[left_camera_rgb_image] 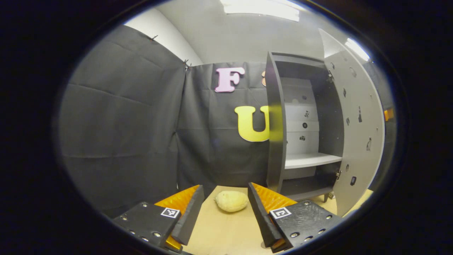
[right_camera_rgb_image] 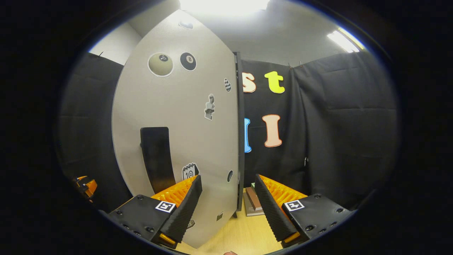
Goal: Open the cabinet door with the right hand, grasp the bottle in the cabinet with the left hand and place it on the coaster, then close the cabinet door with the right hand.
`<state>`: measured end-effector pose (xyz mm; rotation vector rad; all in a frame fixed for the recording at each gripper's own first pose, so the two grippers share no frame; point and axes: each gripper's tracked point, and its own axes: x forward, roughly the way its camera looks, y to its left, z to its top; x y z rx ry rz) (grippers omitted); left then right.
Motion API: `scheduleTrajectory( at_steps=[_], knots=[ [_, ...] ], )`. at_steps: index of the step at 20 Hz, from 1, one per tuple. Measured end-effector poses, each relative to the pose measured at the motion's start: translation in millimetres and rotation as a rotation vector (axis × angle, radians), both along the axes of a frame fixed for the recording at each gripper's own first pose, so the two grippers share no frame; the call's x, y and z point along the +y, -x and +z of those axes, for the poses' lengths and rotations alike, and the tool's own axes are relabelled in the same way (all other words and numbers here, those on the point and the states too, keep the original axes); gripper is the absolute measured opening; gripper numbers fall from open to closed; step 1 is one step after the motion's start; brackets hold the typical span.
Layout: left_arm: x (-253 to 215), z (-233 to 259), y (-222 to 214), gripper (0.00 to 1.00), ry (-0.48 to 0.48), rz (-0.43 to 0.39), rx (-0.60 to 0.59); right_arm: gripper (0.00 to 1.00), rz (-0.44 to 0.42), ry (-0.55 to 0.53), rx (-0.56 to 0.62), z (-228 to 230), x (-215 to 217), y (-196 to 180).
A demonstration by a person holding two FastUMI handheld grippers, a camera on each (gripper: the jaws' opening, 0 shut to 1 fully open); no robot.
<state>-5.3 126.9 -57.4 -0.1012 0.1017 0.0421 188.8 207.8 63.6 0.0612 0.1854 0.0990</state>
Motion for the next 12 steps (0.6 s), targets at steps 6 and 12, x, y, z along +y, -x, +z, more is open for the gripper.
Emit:
scheduleTrajectory(
  at_steps=[6, 12],
  knots=[
    [37, -10, 19, 0.79, -0.014, 0.042, 0.021, 0.96, 0.06, -0.045, 0.007, 0, 22, -1],
    [76, -14, 42, 0.75, -0.045, 0.1, 0.028, 0.96, 0.149, -0.047, 0.01, -4, 44, -3]
  ],
)
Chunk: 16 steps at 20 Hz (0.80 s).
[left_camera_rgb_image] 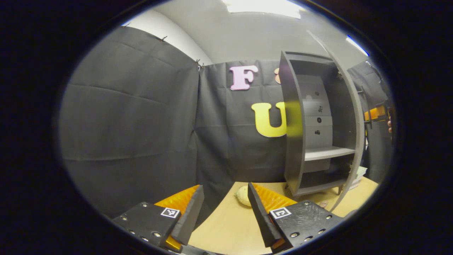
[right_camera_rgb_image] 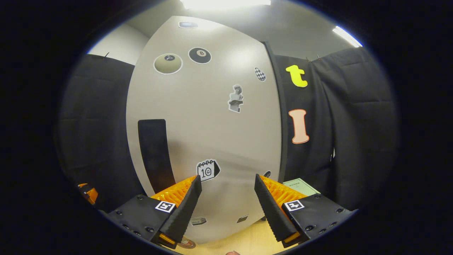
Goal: Open the cabinet door with the right hand, grasp the bottle in the cabinet with the left hand and place it on the coaster, then close the cabinet door with the right hand.
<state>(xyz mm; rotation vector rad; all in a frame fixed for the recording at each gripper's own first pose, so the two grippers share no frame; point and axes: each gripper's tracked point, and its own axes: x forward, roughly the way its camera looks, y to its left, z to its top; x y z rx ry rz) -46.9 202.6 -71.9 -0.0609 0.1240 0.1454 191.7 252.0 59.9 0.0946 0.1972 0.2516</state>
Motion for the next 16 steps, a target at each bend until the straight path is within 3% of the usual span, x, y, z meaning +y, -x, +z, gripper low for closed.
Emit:
scheduleTrajectory(
  at_steps=[3, 12, 13, 14, 16],
  knots=[
    [19, -2, 10, 0.8, -0.005, 0.029, 0.004, 0.96, 0.027, 0.024, -0.014, -1, 6, -6],
    [53, 0, 31, 0.8, -0.022, 0.095, 0.015, 0.96, 0.023, 0.015, -0.03, 0, 14, -25],
    [53, 2, 31, 0.8, -0.021, 0.094, 0.013, 0.89, 0.022, 0.011, -0.033, 1, 13, -24],
    [50, 3, 31, 0.75, -0.019, 0.089, 0.011, 0.96, 0.023, 0.013, -0.038, 1, 13, -25],
    [41, 5, 30, 0.75, -0.016, 0.073, 0.012, 0.96, 0.022, 0.01, -0.041, 1, 12, -21]
  ],
)
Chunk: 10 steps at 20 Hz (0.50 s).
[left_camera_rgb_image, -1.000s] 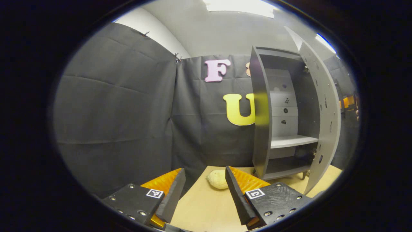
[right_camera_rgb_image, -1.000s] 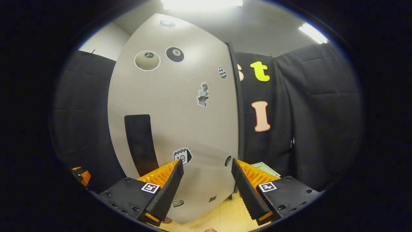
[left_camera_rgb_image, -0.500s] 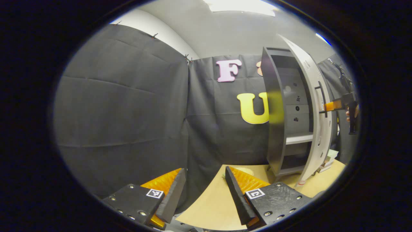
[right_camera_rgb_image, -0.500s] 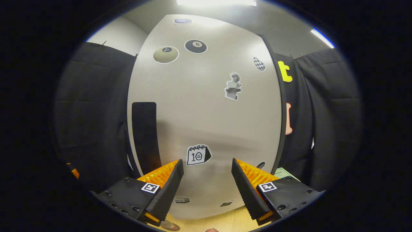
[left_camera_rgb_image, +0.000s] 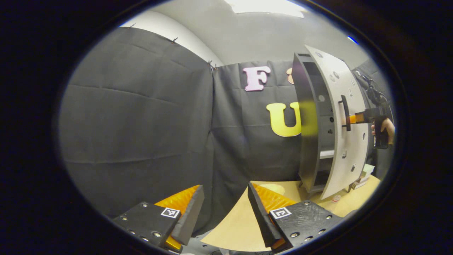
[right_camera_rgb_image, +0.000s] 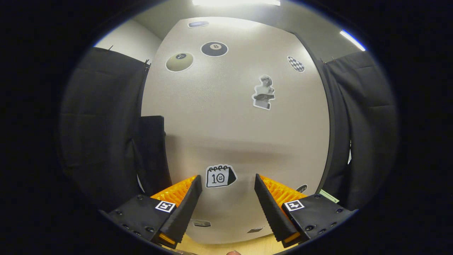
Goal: Open the cabinet door with the right hand, grasp the bottle in the cabinet with the left hand and place it on the coaster, then close the cabinet door with the right hand.
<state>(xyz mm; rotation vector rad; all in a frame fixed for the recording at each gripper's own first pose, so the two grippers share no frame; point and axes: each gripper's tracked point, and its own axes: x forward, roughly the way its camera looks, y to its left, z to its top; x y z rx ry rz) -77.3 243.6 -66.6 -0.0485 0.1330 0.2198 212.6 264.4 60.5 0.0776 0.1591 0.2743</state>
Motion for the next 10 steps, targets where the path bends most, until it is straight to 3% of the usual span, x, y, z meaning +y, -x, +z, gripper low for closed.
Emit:
scheduleTrajectory(
  at_steps=[1, 2, 3, 10],
  knots=[
    [-6, 3, -1, 0.75, -0.001, -0.01, 0.0, 0.96, 0.005, -0.011, 0.004, 1, 1, 3],
    [-13, 5, -3, 0.77, -0.005, -0.017, -0.001, 0.89, 0.012, -0.023, 0.004, 4, 1, 7],
    [-20, 8, -3, 0.75, -0.011, -0.022, -0.003, 0.96, 0.023, -0.032, -0.005, 7, 1, 10],
    [-114, 46, -14, 0.75, -0.032, -0.095, -0.035, 0.99, 0.065, 0.044, -0.097, 24, -65, 84]
  ],
)
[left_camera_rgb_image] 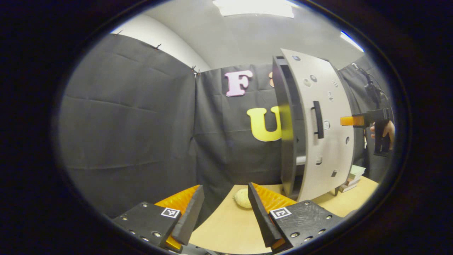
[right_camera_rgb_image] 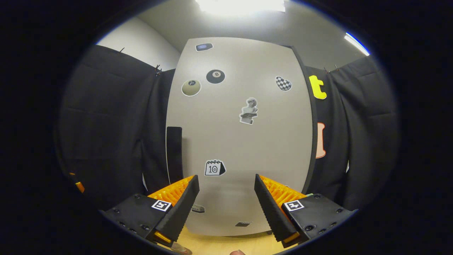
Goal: Open the cabinet door with the right hand, grasp the bottle in the cabinet with the left hand and place it on the coaster, then close the cabinet door with the right hand.
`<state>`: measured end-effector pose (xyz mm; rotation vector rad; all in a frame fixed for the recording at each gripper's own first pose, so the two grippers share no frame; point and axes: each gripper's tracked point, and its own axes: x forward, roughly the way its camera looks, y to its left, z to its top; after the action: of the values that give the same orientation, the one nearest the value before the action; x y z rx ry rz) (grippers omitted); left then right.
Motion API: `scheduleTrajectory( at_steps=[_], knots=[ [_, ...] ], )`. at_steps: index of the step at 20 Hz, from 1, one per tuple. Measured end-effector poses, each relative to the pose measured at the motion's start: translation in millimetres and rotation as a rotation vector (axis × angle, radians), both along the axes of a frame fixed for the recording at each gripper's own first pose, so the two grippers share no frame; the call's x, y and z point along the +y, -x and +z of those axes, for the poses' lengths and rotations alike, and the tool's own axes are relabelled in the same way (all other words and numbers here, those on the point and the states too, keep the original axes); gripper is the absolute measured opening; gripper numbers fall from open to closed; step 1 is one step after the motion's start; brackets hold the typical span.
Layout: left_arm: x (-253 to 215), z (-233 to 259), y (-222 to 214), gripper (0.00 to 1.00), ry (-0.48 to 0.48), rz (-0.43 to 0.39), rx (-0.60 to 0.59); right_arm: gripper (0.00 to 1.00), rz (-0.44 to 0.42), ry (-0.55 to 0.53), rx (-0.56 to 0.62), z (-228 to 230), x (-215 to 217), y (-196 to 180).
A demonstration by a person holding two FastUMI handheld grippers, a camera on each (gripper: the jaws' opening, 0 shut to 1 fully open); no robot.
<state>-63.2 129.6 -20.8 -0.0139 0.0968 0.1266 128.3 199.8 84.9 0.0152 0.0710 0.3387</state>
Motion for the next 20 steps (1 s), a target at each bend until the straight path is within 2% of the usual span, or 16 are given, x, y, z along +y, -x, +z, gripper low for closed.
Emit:
scheduleTrajectory(
  at_steps=[3, 4, 8, 11, 12, 17, 18, 20],
  knots=[
    [-52, 16, 1, 0.77, 0.009, -0.039, -0.013, 0.97, 0.002, 0.003, -0.019, 5, -41, 35],
    [-68, 21, 2, 0.75, 0.013, -0.053, -0.016, 0.99, -0.004, 0.0, -0.021, 6, -55, 45],
    [-127, 40, -3, 0.75, 0.03, -0.101, -0.024, 0.97, -0.037, 0.0, -0.042, 3, -112, 80],
    [-162, 56, -2, 0.75, 0.043, -0.124, -0.036, 0.99, -0.078, 0.023, -0.042, -8, -157, 99],
    [-172, 61, 2, 0.75, 0.041, -0.129, -0.043, 0.97, -0.088, 0.015, -0.045, -10, -171, 106],
    [-209, 78, 22, 0.74, -0.006, -0.133, -0.062, 0.99, -0.102, 0.021, -0.004, -36, -227, 132],
    [-213, 79, 24, 0.74, -0.013, -0.131, -0.064, 0.97, -0.103, 0.018, 0.005, -40, -236, 137],
    [-213, 78, 24, 0.74, -0.014, -0.131, -0.064, 0.99, -0.115, 0.002, 0.023, -51, -250, 144]
  ],
)
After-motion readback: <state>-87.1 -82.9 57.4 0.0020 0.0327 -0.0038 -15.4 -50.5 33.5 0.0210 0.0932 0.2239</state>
